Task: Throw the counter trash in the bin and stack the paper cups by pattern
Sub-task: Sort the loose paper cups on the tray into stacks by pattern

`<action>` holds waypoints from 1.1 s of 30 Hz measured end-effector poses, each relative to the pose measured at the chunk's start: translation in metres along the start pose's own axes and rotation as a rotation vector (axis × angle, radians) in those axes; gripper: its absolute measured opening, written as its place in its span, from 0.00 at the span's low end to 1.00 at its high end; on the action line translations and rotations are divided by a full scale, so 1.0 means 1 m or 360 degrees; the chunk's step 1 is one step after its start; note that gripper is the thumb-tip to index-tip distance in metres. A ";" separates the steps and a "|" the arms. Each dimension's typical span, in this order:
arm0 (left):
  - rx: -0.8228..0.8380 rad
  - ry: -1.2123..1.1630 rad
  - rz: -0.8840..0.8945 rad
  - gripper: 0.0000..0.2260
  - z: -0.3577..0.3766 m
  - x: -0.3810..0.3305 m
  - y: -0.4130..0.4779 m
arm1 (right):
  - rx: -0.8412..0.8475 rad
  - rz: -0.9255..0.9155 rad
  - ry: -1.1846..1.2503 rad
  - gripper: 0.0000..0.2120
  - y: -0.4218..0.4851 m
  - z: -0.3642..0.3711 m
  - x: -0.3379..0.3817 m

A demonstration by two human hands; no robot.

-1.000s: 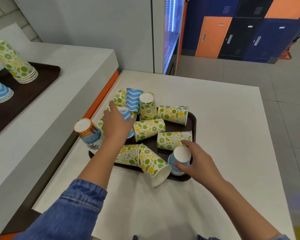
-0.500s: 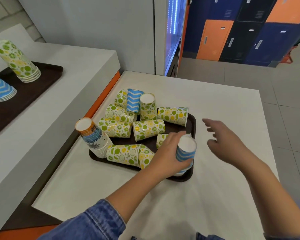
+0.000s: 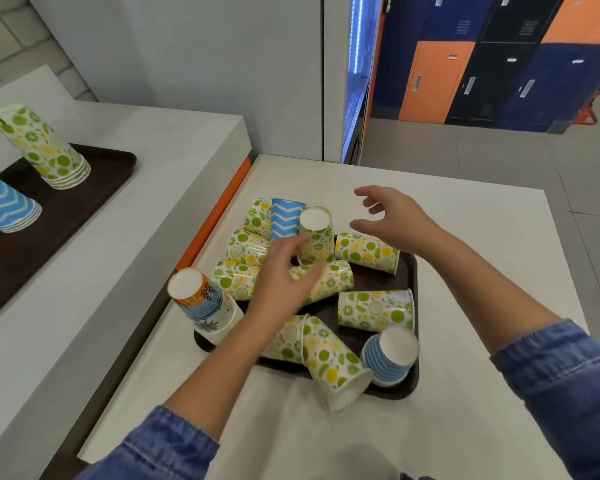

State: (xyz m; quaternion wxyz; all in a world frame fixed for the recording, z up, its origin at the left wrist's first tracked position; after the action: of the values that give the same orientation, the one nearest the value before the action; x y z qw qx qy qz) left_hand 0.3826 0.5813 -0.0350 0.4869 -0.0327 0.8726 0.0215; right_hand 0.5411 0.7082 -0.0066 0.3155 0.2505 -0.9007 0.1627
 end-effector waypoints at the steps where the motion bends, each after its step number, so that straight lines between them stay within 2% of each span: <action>1: -0.0188 -0.0040 -0.0070 0.21 -0.019 0.006 0.016 | 0.0015 0.0045 -0.0005 0.29 0.008 0.001 -0.007; 3: -0.0356 -0.0180 -0.0317 0.23 -0.038 0.027 0.053 | 0.0047 0.0143 -0.0011 0.31 0.021 0.005 -0.025; 6: -0.0227 -0.0540 -0.0760 0.30 -0.032 0.069 0.094 | 0.0102 0.0272 -0.0079 0.33 0.027 0.014 -0.053; 8: -0.0107 -0.0632 -0.0892 0.34 -0.024 0.084 0.104 | 0.0166 0.0328 -0.0166 0.34 0.026 0.021 -0.068; 11: -0.0020 -0.0632 -0.0876 0.36 -0.018 0.093 0.113 | 0.0281 0.0364 -0.0292 0.35 0.023 0.032 -0.080; 16: -0.0012 -0.0524 -0.0834 0.36 -0.015 0.104 0.122 | 0.0260 0.0402 -0.0303 0.34 0.019 0.040 -0.089; 18: -0.0008 -0.0508 -0.0807 0.33 -0.015 0.105 0.123 | 0.0250 0.0387 -0.0270 0.33 0.014 0.044 -0.089; 20: -0.0105 -0.0539 -0.0757 0.30 -0.022 0.100 0.119 | 0.0198 0.0373 -0.0218 0.32 0.006 0.045 -0.088; 22: -0.0345 -0.0453 -0.0664 0.30 -0.041 0.087 0.109 | 0.0103 0.0335 -0.0146 0.29 -0.005 0.044 -0.087; 24: -0.0559 -0.0317 -0.0427 0.29 -0.059 0.060 0.091 | 0.0007 0.0286 -0.0063 0.28 -0.019 0.043 -0.087; 25: -0.0570 -0.0250 -0.0305 0.28 -0.063 0.042 0.081 | -0.0025 0.0279 -0.0019 0.27 -0.026 0.042 -0.089; 27: -0.0361 -0.0071 -0.0119 0.29 -0.058 0.005 0.062 | -0.0059 0.0303 0.0078 0.27 -0.041 0.042 -0.098; 30: 0.0188 0.0285 0.0111 0.33 -0.027 -0.045 0.036 | -0.0110 0.0356 0.0191 0.26 -0.061 0.038 -0.114; 33: 0.0561 0.0543 0.0306 0.34 0.011 -0.083 0.010 | -0.0191 0.0394 0.0238 0.25 -0.076 0.031 -0.124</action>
State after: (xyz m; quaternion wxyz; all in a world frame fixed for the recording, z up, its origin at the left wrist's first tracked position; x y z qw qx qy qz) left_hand 0.4345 0.5951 0.0302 0.3265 0.1325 0.9315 -0.0906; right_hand 0.6519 0.6747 -0.0996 0.3736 0.1055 -0.9068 0.1645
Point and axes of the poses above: each hand's wrist, its own y-axis towards the middle knuckle, its own z-axis out of the palm, x = y × z, the point moved 7 cm from there along y, towards the middle knuckle, and after that the axes turned 13 degrees about x, right-handed, at the moved point
